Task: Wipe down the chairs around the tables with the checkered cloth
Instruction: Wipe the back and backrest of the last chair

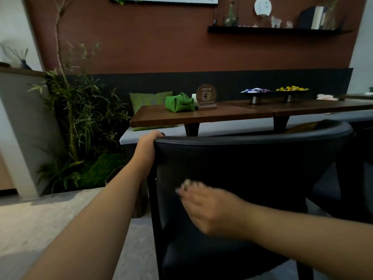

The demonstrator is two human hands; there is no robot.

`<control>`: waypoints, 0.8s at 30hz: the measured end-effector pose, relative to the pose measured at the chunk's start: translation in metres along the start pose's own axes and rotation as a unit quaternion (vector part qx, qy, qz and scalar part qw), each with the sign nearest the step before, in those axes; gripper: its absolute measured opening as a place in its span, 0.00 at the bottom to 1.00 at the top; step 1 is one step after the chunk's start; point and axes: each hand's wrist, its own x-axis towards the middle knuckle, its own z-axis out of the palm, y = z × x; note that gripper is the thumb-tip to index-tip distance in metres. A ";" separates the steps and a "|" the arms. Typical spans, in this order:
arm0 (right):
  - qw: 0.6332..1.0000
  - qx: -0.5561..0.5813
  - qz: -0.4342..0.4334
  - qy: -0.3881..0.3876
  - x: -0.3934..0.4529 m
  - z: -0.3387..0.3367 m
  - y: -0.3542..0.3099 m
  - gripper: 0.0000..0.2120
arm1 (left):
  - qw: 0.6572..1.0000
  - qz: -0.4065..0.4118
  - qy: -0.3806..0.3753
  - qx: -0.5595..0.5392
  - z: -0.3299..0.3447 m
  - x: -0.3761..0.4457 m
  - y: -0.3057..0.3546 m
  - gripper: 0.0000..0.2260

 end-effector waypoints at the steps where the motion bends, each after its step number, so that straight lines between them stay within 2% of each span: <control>1: 0.999 -0.005 0.026 0.044 0.008 -0.010 0.015 0.13 | 1.000 -0.006 0.003 -0.007 0.000 0.001 -0.002 0.07; 4: 0.986 -0.027 0.103 0.132 0.033 -0.032 0.051 0.13 | 0.997 -0.045 0.005 -0.068 0.001 0.001 -0.005 0.10; 5: 0.983 -0.024 0.119 0.135 0.032 -0.033 0.054 0.12 | 0.995 -0.050 0.006 -0.082 0.001 0.003 -0.006 0.10; 7: 0.981 -0.043 0.109 0.153 0.024 -0.022 0.044 0.11 | 0.993 -0.072 0.009 -0.089 0.003 0.002 -0.005 0.11; 9: 0.988 -0.036 0.079 0.126 0.006 -0.002 0.021 0.10 | 0.994 -0.083 0.022 -0.070 0.004 0.002 -0.004 0.13; 12: 0.999 -0.010 0.017 0.043 -0.026 0.020 -0.008 0.11 | 0.999 -0.051 0.013 -0.009 0.001 0.000 -0.001 0.17; 14: 1.000 0.009 -0.007 0.016 -0.035 0.020 -0.010 0.11 | 0.998 -0.049 0.010 0.032 -0.002 -0.001 0.004 0.13; 16: 0.998 0.043 -0.002 0.047 -0.033 0.008 -0.001 0.10 | 0.994 -0.075 0.006 0.079 -0.004 0.002 0.011 0.09; 18: 0.992 0.056 0.028 0.110 -0.028 -0.014 0.021 0.10 | 0.988 -0.032 -0.038 0.146 -0.008 0.005 0.018 0.08; 21: 0.981 0.025 0.087 0.171 -0.026 -0.042 0.059 0.12 | 0.944 0.062 -0.123 0.300 -0.009 0.006 0.041 0.17; 24: 0.977 0.001 0.105 0.185 -0.033 -0.037 0.058 0.11 | 0.914 0.088 -0.178 0.354 0.012 0.001 0.066 0.16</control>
